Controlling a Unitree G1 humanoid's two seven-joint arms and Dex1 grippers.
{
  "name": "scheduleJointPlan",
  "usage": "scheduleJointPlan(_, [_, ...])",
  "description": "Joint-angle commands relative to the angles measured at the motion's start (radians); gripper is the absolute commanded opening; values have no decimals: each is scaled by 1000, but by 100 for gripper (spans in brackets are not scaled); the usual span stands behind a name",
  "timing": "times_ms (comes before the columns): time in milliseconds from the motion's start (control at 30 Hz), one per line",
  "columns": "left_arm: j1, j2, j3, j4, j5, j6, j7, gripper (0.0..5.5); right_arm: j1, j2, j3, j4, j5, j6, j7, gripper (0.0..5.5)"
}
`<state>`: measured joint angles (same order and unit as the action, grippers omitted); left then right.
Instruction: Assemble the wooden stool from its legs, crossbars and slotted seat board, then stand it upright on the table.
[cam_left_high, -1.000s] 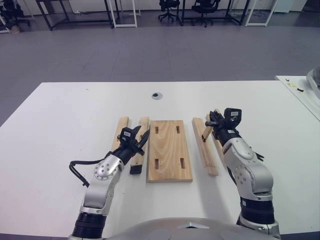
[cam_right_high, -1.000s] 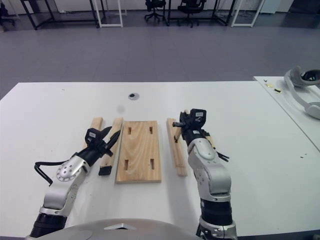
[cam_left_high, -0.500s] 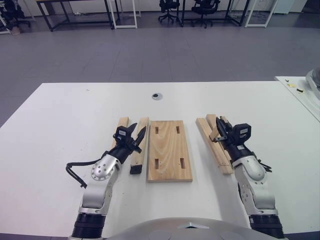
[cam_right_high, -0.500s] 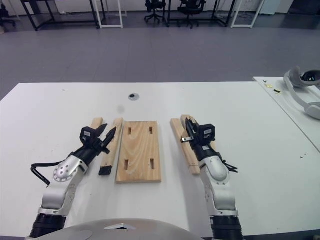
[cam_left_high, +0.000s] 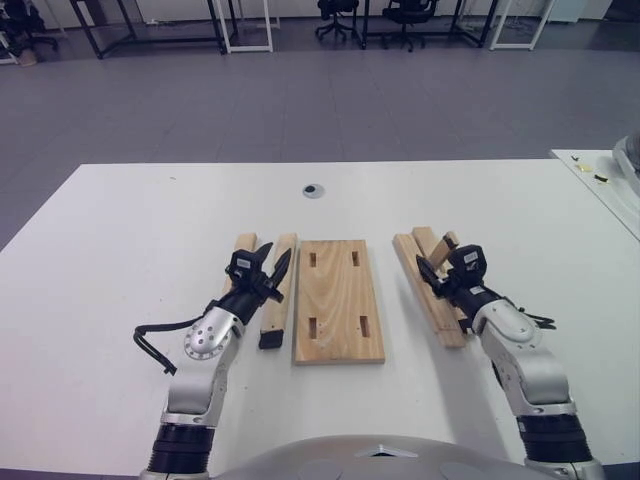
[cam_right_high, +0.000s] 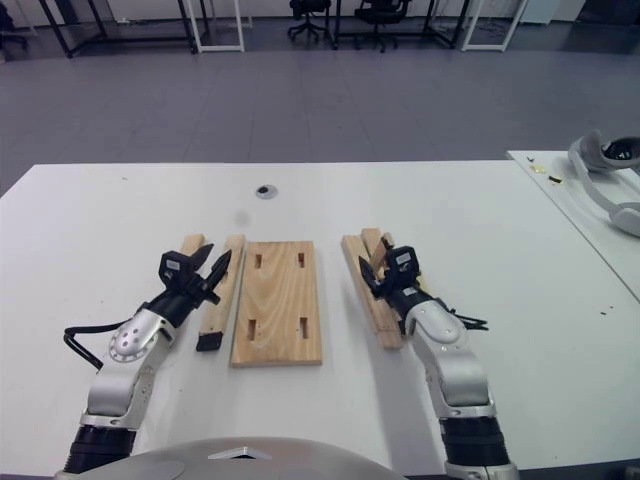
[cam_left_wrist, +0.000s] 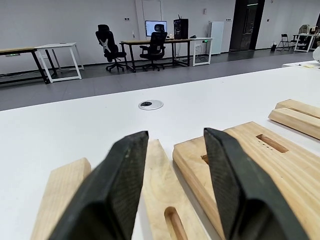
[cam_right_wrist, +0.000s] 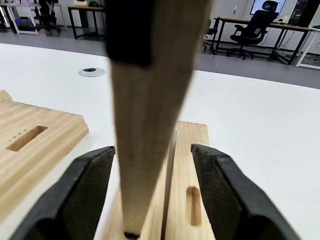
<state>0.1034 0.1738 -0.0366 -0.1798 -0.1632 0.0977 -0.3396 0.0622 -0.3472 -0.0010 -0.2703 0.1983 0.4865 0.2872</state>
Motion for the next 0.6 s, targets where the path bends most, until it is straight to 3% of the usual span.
scheduleJointPlan(33, [19,-9,3,3,8,-14,18,204,41,-19,-12,-125,69,242,12,312])
scheduleJointPlan(267, [32,-17,1,-11,13,-12,29,204,81,2,-22,-231,140,449,-11,312])
scheduleJointPlan(600, [45,-14,3,-25,10,-6,31,204,93,42,-88,-224,151,477,-61,312])
